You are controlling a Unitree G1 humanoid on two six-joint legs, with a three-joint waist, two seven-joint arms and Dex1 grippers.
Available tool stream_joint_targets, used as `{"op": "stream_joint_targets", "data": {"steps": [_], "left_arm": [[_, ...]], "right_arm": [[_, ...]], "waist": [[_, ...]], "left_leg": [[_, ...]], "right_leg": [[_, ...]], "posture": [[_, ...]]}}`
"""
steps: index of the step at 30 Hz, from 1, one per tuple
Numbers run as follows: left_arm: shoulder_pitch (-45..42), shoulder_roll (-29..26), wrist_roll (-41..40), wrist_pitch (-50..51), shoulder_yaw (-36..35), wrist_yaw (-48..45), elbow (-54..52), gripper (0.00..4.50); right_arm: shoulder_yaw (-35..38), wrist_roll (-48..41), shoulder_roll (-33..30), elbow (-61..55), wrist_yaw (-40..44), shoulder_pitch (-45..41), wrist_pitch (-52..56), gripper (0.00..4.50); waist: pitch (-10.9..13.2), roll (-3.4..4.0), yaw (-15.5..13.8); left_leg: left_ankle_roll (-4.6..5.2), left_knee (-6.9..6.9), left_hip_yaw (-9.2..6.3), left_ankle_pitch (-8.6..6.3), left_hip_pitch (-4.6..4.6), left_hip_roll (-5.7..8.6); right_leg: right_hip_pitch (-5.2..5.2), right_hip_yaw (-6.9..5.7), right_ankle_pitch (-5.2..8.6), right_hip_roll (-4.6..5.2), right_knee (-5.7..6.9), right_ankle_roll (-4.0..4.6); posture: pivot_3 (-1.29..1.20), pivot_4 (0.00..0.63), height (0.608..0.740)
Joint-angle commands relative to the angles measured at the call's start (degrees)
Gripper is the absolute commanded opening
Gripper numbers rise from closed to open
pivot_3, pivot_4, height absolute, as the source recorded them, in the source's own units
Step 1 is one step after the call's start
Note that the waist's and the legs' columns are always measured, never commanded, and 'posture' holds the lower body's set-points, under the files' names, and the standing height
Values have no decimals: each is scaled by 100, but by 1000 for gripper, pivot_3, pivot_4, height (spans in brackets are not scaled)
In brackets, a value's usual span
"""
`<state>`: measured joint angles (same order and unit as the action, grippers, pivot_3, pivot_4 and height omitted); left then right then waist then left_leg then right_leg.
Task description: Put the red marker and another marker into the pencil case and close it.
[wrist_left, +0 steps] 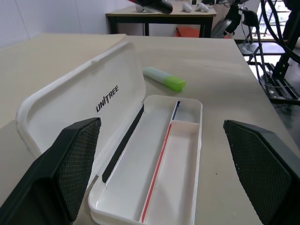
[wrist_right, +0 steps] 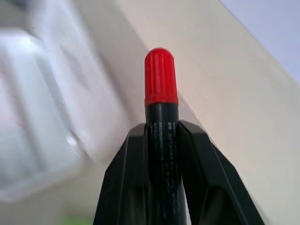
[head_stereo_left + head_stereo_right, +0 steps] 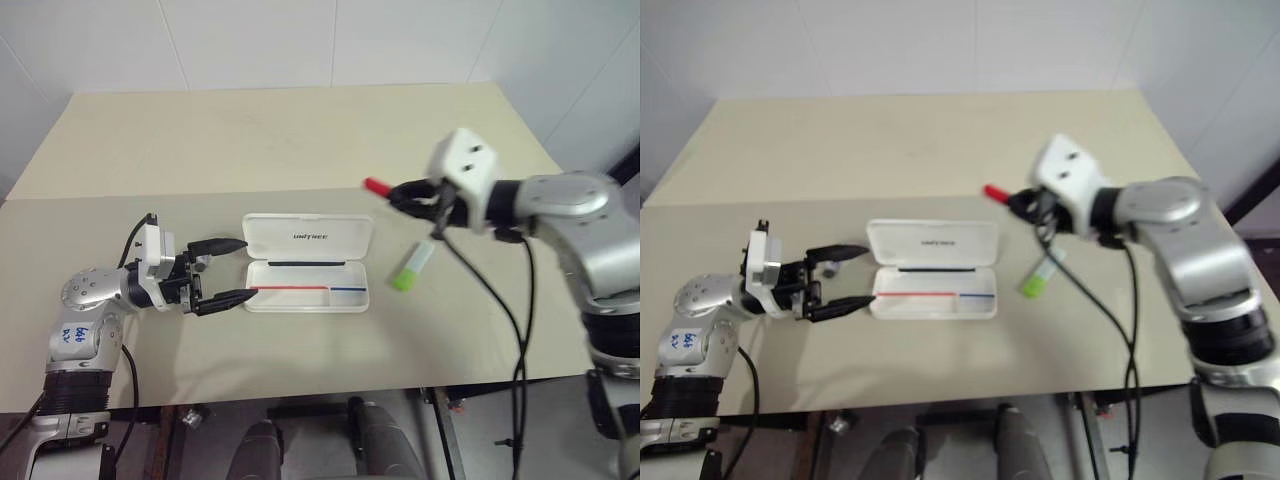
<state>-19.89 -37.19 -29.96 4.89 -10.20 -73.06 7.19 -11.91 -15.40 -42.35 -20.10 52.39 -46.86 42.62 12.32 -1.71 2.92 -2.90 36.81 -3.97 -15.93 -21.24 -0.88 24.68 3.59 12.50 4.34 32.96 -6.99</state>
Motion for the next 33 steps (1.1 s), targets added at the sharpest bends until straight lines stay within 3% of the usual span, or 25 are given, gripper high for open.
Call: {"op": "stream_joint_targets", "data": {"steps": [1, 11, 23, 33], "left_arm": [[-38, -73, -74, -46, -95, -12, -147, 4500], [293, -243, -122, 21, -350, 124, -433, 4500], [600, -270, -174, 97, -492, 285, -772, 4500], [608, -241, -165, 126, -474, 333, -804, 4500]], "right_arm": [[-501, 55, 241, -411, 179, -247, -160, 570], [-2217, 1633, 1091, 608, -16, -600, -1222, 570], [-2391, 2315, 1899, 1272, 24, -534, -1414, 570], [-2227, 2314, 1993, 1109, 150, -398, -1163, 4061]], "waist": [[0, 0, 3], [0, 0, 40], [-2, -2, 20], [-2, -3, 29]], "left_leg": [[1, -1, 0, 0, 0, 0], [-2, -4, -1, -2, 2, 0], [-2, -33, -2, -2, 0, -1], [-3, -54, -2, -1, -1, -2]], "right_leg": [[0, -1, 0, 0, 0, 0], [4, -2, 3, 2, 2, 6], [33, -6, -9, 1, 31, -15], [61, -7, -8, 0, 59, -15]], "posture": [[0, 150, 740], [0, 150, 740], [0, 150, 740], [0, 150, 740]]}}
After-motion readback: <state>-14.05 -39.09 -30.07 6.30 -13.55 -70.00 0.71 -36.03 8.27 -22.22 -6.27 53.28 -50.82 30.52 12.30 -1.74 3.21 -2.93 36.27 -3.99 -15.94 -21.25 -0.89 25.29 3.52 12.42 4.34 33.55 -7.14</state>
